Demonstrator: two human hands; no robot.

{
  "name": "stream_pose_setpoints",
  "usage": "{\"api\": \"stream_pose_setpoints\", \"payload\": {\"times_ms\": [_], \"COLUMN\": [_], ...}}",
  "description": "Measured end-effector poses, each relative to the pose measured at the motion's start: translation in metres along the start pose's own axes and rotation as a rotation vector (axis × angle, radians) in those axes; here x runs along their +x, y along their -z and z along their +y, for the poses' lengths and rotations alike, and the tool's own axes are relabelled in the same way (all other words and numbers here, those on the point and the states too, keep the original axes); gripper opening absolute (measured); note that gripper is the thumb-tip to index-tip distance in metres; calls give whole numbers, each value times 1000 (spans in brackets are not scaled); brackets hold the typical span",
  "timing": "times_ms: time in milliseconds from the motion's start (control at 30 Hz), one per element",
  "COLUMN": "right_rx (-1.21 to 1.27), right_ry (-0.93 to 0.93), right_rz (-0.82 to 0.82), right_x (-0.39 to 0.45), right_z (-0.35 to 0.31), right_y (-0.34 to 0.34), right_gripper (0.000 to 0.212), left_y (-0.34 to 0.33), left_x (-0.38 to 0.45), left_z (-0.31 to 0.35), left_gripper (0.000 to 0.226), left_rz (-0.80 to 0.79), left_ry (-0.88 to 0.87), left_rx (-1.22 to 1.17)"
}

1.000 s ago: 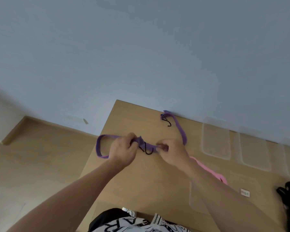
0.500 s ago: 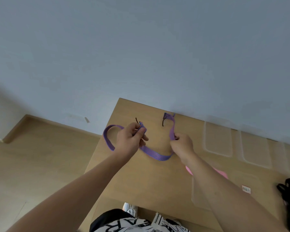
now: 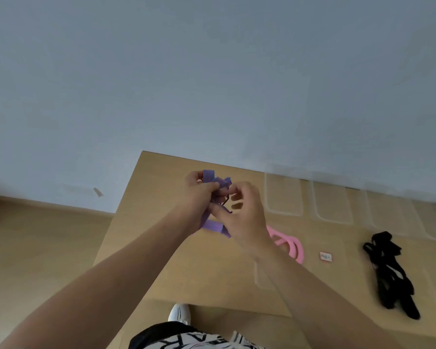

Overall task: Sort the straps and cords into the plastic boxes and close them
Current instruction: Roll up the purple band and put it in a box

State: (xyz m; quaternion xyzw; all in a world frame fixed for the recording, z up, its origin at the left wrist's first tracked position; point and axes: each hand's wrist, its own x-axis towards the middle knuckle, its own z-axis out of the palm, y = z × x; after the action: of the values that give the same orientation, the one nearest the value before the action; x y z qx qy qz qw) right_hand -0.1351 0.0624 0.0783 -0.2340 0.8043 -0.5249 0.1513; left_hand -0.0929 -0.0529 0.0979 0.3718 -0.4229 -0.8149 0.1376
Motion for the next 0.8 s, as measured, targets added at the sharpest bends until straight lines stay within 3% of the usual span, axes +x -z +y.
{"api": "stream_pose_setpoints", "payload": {"times_ms": [67, 133, 167, 233, 300, 367, 600, 700, 800], "right_rx": [126, 285, 334, 360, 363, 382, 266, 184, 151], "right_ry": [-79, -111, -107, -73, -56, -70, -148, -176, -162], "right_rz": [13, -152, -244, -358, -356, -312, -38, 147, 407], "right_x": [-8, -13, -17, -27, -41, -58, -145, -185, -224], "right_z": [3, 7, 7, 4, 3, 10, 82, 114, 138], "right_y": [15, 33, 42, 63, 89, 122, 260, 321, 381], "right_gripper": [67, 90, 91, 62, 29, 16, 19, 24, 28], "left_y": [-20, -45, -58, -85, -113, -140, -244, -291, -334], "left_x": [-17, -36, -45, -63, -82, -99, -142, -154, -171], "left_z": [12, 21, 23, 24, 20, 10, -58, -105, -162], "left_gripper": [22, 22, 19, 16, 17, 16, 4, 7, 15], "left_rz": [-50, -103, -117, -132, -159, -192, -277, -288, -421], "left_ry": [-96, -151, -181, -240, -276, -293, -324, -303, -208], "left_rx": [19, -14, 7, 83, 116, 115, 125, 258, 496]}}
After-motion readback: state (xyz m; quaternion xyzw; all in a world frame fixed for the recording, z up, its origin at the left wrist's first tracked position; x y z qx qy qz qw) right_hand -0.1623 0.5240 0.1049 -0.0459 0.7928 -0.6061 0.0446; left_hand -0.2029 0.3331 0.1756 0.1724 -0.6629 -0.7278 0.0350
